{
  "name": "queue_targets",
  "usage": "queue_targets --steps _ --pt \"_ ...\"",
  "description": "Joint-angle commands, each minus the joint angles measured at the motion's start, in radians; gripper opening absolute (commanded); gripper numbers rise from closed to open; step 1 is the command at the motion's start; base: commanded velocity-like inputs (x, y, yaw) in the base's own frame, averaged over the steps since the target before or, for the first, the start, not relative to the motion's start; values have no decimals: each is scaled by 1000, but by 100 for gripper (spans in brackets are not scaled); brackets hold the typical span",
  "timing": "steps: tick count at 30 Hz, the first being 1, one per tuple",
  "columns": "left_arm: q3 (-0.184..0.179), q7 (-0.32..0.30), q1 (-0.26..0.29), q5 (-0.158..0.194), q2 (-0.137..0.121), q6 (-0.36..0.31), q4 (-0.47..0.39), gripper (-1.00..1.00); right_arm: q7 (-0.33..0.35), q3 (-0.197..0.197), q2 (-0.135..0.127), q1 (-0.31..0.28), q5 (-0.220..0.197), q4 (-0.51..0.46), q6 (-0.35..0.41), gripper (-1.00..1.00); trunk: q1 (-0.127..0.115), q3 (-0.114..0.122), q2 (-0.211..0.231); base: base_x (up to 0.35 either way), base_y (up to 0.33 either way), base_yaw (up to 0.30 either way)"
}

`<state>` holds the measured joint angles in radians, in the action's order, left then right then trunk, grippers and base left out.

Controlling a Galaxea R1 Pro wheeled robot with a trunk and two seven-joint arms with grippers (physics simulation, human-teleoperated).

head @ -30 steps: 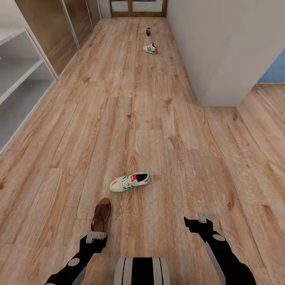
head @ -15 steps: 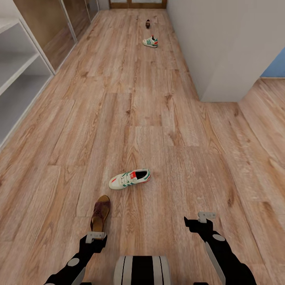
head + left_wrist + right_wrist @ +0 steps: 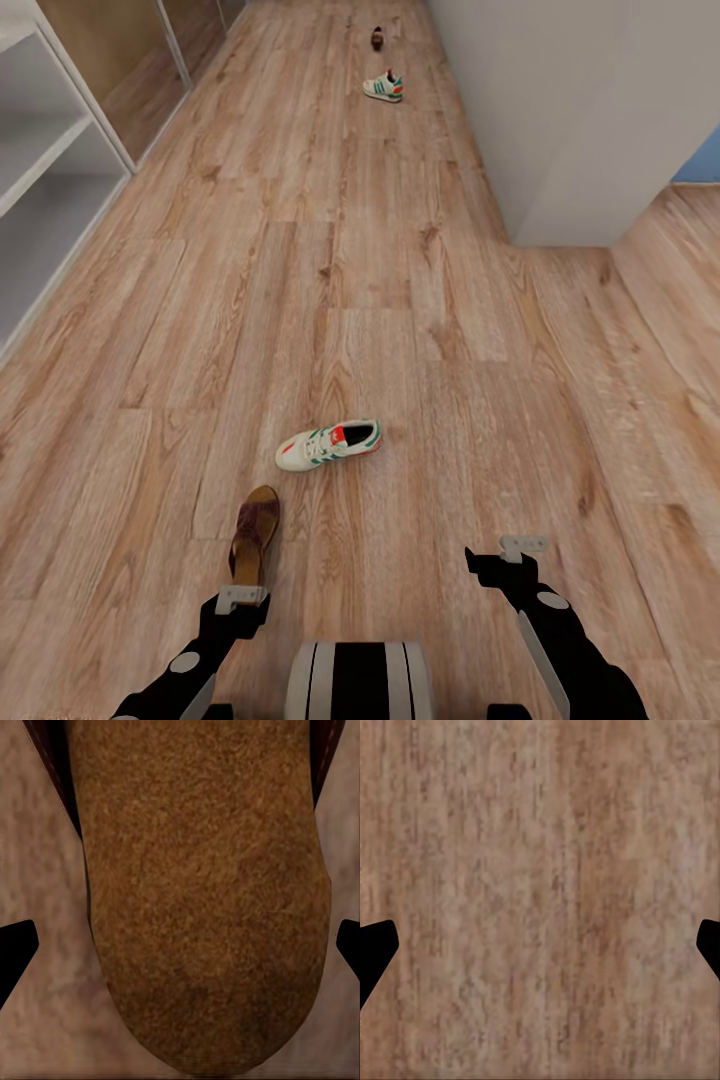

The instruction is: Pick up the two gym shoes and the two sandals from the corridor floor and place them onto the hallstand (shoe rack) in the corridor, making sure they are on the rack and not on the floor. Arrange them so the two gym shoes are next to each other and the two sandals are next to each other.

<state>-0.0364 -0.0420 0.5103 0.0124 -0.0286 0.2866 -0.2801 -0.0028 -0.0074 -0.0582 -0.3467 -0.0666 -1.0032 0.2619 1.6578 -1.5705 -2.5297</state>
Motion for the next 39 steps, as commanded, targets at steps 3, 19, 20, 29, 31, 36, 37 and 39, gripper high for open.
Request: queue_targets --steps 3,19,20,29,31,36,37,39 --pt "-3 -1 0 1 -1 3 1 100 0 0 0 0 -7 -2 5 100 0 -4 0 0 0 59" --pt "0 0 0 1 -1 5 0 -100 0 0 0 0 -7 0 5 100 0 -6 0 0 0 4" --pt "1 0 0 1 0 5 0 -100 0 0 0 0 -7 0 5 100 0 -6 0 0 0 0" --pt "1 1 0 1 1 5 -3 -100 0 0 0 0 -6 0 5 100 0 -6 0 0 0 0" --pt "1 1 0 1 1 5 -6 -100 0 0 0 0 -7 0 5 100 0 -6 0 0 0 0" --pt "1 -1 0 1 1 5 -8 -100 0 1 0 0 -7 0 5 100 0 -6 0 0 0 0" --pt "0 -1 0 0 1 5 -8 -100 0 1 0 0 -7 0 5 100 0 -6 0 0 0 0" --pt "1 0 0 1 -1 5 -10 -100 0 2 0 0 -6 0 5 100 0 -6 0 0 0 0"
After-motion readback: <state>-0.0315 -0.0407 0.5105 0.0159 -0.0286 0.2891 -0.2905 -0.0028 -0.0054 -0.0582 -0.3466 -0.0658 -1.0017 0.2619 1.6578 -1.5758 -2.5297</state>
